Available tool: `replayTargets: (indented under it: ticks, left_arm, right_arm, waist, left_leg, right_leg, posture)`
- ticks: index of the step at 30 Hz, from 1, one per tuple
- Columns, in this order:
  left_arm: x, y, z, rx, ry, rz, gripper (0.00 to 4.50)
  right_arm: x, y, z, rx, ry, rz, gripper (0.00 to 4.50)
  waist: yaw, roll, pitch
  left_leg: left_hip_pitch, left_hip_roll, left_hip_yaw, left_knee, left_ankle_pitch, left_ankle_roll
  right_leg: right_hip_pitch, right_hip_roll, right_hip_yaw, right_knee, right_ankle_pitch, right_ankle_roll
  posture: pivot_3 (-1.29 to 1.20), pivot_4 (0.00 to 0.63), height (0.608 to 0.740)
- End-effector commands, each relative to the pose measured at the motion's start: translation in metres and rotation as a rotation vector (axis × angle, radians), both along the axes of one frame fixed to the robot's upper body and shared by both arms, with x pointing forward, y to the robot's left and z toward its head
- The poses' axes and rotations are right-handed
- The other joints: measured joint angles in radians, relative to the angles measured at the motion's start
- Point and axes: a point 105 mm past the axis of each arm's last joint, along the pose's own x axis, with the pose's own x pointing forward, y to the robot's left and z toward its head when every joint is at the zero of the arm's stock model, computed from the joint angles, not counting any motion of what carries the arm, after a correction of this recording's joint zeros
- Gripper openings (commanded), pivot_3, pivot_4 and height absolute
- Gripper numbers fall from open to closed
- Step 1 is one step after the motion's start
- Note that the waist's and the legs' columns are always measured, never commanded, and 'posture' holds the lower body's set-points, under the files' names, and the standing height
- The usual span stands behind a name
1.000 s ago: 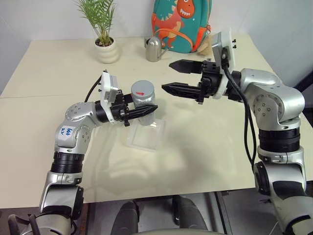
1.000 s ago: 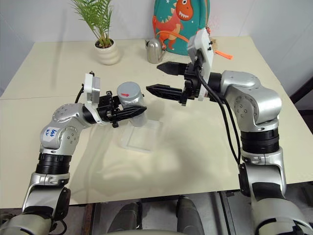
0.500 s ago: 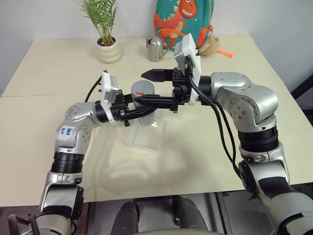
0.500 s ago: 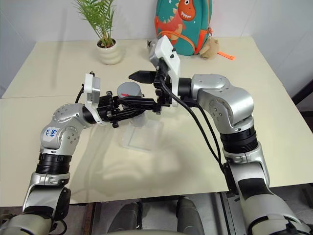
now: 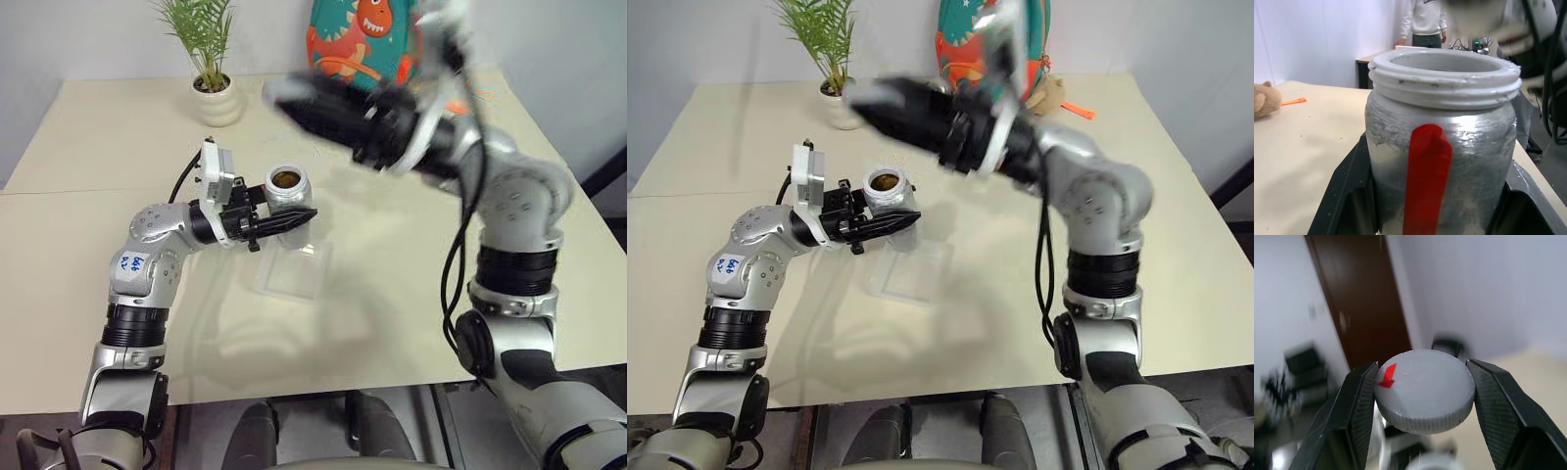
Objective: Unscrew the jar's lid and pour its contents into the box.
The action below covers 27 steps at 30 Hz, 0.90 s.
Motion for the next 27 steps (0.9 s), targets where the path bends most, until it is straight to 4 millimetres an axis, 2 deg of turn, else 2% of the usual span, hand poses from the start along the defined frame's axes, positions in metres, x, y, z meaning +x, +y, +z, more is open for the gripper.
replayTargets:
  ticks: [1, 4, 6, 7, 8, 10, 13, 16, 18, 23, 24, 27]
  left_arm:
    - [-0.003, 0.006, 0.005, -0.008, -0.028, 0.019, 1.95]
    - [-0.003, 0.011, 0.005, -0.015, -0.018, 0.034, 1.95]
    - [-0.003, 0.015, 0.006, -0.018, -0.014, 0.044, 1.95]
    - [-0.002, 0.017, 0.007, -0.019, -0.013, 0.047, 1.95]
    - [-0.001, 0.021, 0.008, -0.026, -0.01, 0.065, 1.95]
    - [0.001, 0.029, 0.01, -0.037, -0.002, 0.098, 1.95]
    - [0.002, 0.035, 0.011, -0.037, 0.006, 0.121, 1.95]
    - [0.002, 0.037, 0.011, -0.036, 0.012, 0.13, 1.95]
    - [0.002, 0.037, 0.011, -0.036, 0.014, 0.13, 1.95]
    - [0.002, 0.035, 0.011, -0.03, 0.017, 0.123, 1.95]
    - [0.002, 0.035, 0.011, -0.028, 0.017, 0.12, 1.95]
    - [0.002, 0.033, 0.011, -0.014, 0.012, 0.103, 1.95]
  right_arm:
    - [0.016, -0.041, -0.018, -0.06, -0.011, -0.244, 2.6]
    - [0.036, -0.084, -0.069, -0.231, -0.032, -0.505, 2.6]
    - [0.045, -0.123, -0.104, -0.213, 0.051, -0.635, 2.6]
    - [0.047, -0.136, -0.113, -0.185, 0.081, -0.68, 2.6]
    - [0.049, -0.153, -0.133, -0.213, 0.068, -0.772, 2.6]
    - [0.049, -0.171, -0.173, -0.327, 0.023, -0.897, 2.6]
    - [0.045, -0.177, -0.203, -0.325, 0.043, -0.956, 2.6]
    - [0.044, -0.176, -0.22, -0.297, 0.092, -0.962, 2.6]
    - [0.043, -0.177, -0.223, -0.246, 0.122, -0.964, 2.6]
    - [0.033, -0.171, -0.211, -0.226, 0.104, -0.906, 4.26]
    - [0.032, -0.171, -0.207, -0.234, 0.089, -0.902, 4.45]
    - [0.013, -0.165, -0.184, -0.29, 0.052, -0.771, 4.45]
  waist:
    - [0.011, 0.0, 0.0]
    - [0.019, 0.0, 0.0]
    - [0.019, 0.0, 0.0]
    - [0.017, 0.0, 0.0]
    - [0.016, 0.0, 0.0]
    - [0.01, 0.0, 0.0]
    - [-0.005, 0.0, 0.0]
    - [-0.015, 0.0, 0.0]
    - [-0.013, 0.0, 0.0]
    - [-0.007, 0.0, 0.0]
    - [-0.006, 0.0, 0.0]
    - [-0.002, 0.0, 0.0]
  left_leg:
    - [0.0, 0.0, 0.0, 0.0, 0.0, 0.0]
    - [-0.001, 0.0, 0.0, 0.0, -0.001, 0.001]
    - [-0.001, 0.0, 0.0, 0.0, -0.001, 0.001]
    - [-0.001, 0.0, 0.0, 0.0, -0.001, 0.002]
    - [-0.001, 0.0, 0.001, 0.0, -0.001, 0.002]
    - [0.0, 0.0, 0.003, 0.0, -0.001, 0.002]
    - [0.002, 0.0, 0.004, -0.001, -0.001, 0.001]
    - [0.005, 0.0, 0.006, 0.0, 0.0, 0.002]
    - [0.006, 0.0, 0.008, 0.0, 0.001, 0.002]
    - [0.007, 0.0, 0.007, 0.0, 0.002, 0.002]
    - [0.007, 0.0, 0.007, 0.0, 0.002, 0.002]
    - [0.006, 0.0, 0.008, -0.001, 0.002, 0.002]
  right_leg:
    - [0.0, 0.0, 0.0, 0.0, 0.0, 0.0]
    - [0.0, 0.0, 0.0, -0.002, 0.0, 0.0]
    - [0.0, 0.0, 0.0, -0.002, 0.0, 0.0]
    - [0.0, 0.0, 0.0, -0.003, 0.0, 0.0]
    - [0.0, 0.0, 0.0, -0.003, 0.0, 0.0]
    - [0.0, 0.0, 0.001, -0.002, 0.0, 0.001]
    - [0.0, 0.001, 0.003, -0.001, 0.0, 0.001]
    - [0.0, 0.0, 0.007, -0.001, 0.001, 0.001]
    - [0.001, 0.001, 0.008, -0.002, 0.003, 0.001]
    - [0.002, 0.001, 0.009, -0.002, 0.004, 0.0]
    - [0.002, 0.001, 0.009, -0.002, 0.004, 0.0]
    - [0.002, 0.0, 0.009, -0.002, 0.004, 0.001]
  posture:
    - [0.0, 0.15, 0.74]
    - [0.0, 0.15, 0.74]
    - [0.0, 0.15, 0.74]
    - [0.0, 0.15, 0.74]
    - [0.0, 0.15, 0.74]
    - [0.0, 0.15, 0.74]
    - [0.0, 0.15, 0.74]
    - [0.0, 0.15, 0.74]
    - [0.0, 0.15, 0.74]
    - [0.0, 0.15, 0.74]
    - [0.0, 0.15, 0.74]
    - [0.0, 0.15, 0.74]
